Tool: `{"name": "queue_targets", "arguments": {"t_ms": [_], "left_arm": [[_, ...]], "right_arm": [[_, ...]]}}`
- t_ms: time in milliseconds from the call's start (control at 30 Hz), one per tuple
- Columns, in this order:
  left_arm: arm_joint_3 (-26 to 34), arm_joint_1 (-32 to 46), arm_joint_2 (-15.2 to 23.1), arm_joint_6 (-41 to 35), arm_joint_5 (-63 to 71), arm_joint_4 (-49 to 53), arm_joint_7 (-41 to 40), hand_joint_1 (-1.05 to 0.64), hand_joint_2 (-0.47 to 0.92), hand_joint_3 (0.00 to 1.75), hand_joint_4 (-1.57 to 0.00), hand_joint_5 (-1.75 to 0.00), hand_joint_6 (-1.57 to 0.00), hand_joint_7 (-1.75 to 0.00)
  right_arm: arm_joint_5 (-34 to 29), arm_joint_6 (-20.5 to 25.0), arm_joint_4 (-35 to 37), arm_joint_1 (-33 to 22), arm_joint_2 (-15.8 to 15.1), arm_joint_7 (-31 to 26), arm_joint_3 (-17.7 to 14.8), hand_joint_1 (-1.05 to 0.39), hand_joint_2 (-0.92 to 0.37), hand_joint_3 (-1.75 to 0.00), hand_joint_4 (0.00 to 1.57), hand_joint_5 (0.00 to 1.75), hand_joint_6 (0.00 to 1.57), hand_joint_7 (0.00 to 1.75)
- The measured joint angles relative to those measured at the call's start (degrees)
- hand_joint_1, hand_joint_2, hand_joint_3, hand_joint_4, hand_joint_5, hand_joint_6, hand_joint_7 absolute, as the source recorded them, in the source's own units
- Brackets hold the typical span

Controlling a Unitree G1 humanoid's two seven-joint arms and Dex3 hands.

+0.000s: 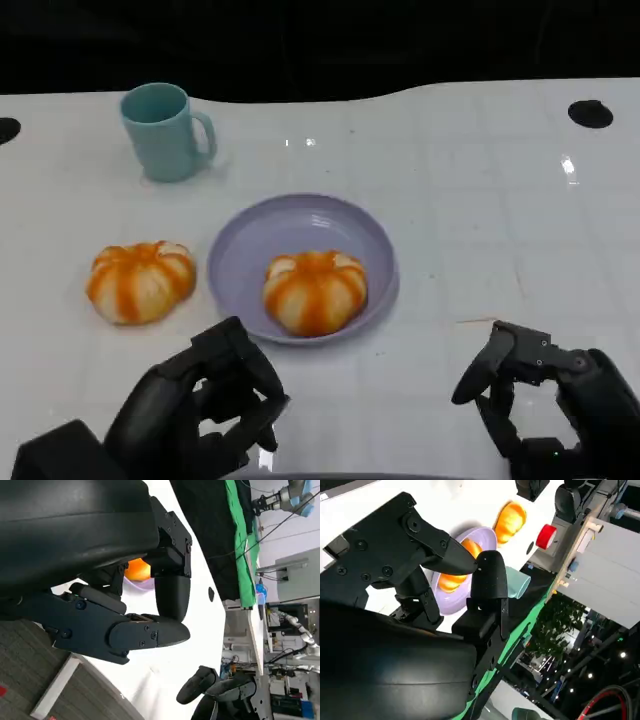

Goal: Grasp the bread from the table and place it into the plate.

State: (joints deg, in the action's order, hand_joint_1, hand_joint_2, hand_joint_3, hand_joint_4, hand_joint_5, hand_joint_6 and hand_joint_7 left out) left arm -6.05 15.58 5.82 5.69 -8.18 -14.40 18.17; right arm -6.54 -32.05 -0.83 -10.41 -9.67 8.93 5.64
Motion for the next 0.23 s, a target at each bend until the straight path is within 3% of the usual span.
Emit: {"name": "queue_targets", "arguments": {"t_ms": [233], "left_arm": [[0.1,0.04,0.41,0.0,-0.45,-0.01,0.01,-0.51,0.92,0.43,-0.66,-1.75,-0.46,-1.7]], "right_arm": [[0.19,0.0,0.1,0.0,0.12,0.18,0.01,-0.24,-0.41,-1.25,0.85,1.75,0.71,1.49]]}}
